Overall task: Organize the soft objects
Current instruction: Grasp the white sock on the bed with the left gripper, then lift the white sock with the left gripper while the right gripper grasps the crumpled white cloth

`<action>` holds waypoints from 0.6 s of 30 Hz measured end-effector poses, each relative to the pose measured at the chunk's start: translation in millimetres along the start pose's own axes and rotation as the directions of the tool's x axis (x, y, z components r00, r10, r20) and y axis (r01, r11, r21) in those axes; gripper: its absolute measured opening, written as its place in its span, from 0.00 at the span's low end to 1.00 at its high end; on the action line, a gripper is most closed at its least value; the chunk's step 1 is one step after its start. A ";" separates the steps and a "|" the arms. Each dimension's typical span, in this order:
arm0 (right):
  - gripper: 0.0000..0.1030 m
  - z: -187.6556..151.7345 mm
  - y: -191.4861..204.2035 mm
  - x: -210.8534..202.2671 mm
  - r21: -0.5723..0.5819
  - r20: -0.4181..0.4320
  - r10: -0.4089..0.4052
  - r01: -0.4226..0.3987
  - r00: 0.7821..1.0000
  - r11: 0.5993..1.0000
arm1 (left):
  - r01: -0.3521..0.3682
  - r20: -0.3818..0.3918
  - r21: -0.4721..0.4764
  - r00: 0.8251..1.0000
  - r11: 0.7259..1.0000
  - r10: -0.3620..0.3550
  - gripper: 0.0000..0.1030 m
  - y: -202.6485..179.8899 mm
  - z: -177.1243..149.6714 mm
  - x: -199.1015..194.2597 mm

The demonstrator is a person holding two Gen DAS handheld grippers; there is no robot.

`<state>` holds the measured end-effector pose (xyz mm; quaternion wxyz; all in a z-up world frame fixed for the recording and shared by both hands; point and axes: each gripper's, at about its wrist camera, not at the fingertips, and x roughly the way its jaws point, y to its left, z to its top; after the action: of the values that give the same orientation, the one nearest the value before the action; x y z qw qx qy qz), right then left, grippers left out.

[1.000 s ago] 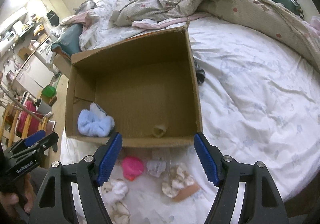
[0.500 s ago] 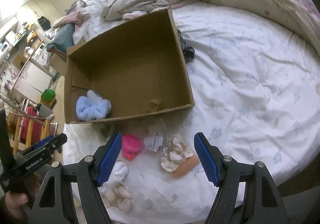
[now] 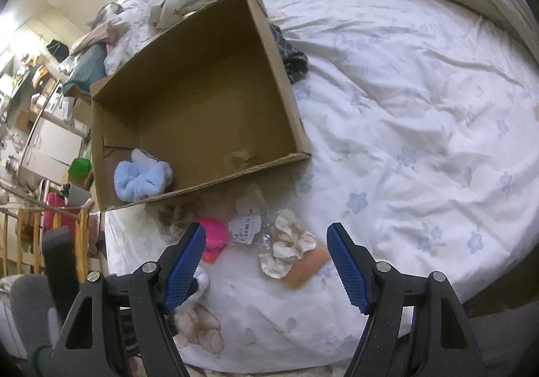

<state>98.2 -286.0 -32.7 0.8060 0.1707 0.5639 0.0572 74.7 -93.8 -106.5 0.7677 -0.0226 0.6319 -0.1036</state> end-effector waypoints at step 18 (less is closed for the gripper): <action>0.65 -5.5 3.6 59.3 -0.102 -0.207 -0.129 0.110 0.970 0.989 | 0.023 -0.007 -0.099 1.000 0.995 -0.023 0.19 37.4 -2.7 -27.3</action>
<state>114.6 -264.6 -85.9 0.7498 0.0930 0.6530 0.0519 72.1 -51.9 -86.8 0.7618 -0.0675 0.6391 -0.0811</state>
